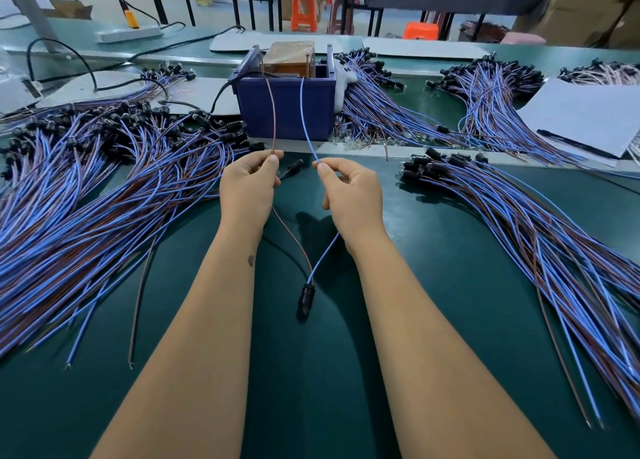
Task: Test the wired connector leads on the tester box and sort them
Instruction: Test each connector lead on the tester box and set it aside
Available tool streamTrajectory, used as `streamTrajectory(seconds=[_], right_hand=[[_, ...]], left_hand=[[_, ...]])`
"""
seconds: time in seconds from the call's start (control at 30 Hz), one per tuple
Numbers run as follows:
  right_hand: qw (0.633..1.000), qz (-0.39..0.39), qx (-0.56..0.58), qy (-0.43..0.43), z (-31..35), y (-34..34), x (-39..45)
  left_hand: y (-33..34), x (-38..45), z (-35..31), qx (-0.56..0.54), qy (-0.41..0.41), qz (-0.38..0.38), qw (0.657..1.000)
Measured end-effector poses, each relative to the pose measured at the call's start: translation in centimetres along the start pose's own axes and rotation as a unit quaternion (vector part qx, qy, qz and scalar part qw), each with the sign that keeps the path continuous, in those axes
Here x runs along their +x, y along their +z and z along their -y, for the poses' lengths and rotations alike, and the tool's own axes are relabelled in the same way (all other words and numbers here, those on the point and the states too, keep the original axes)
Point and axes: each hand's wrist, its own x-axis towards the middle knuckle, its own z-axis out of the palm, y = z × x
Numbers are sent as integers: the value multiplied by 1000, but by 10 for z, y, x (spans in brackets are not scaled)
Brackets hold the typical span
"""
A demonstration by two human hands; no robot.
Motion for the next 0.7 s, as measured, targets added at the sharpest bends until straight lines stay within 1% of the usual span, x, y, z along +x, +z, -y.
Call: streamTrajectory(seconds=[0.33,0.7], right_hand=[[1000,-9,16,4,-1,-2,2],[1000,-8,12,4,-3,0,4]], left_hand=[[0,0,0,23,1,-7,1000],[1,1,-3,15,2,-7,1000]])
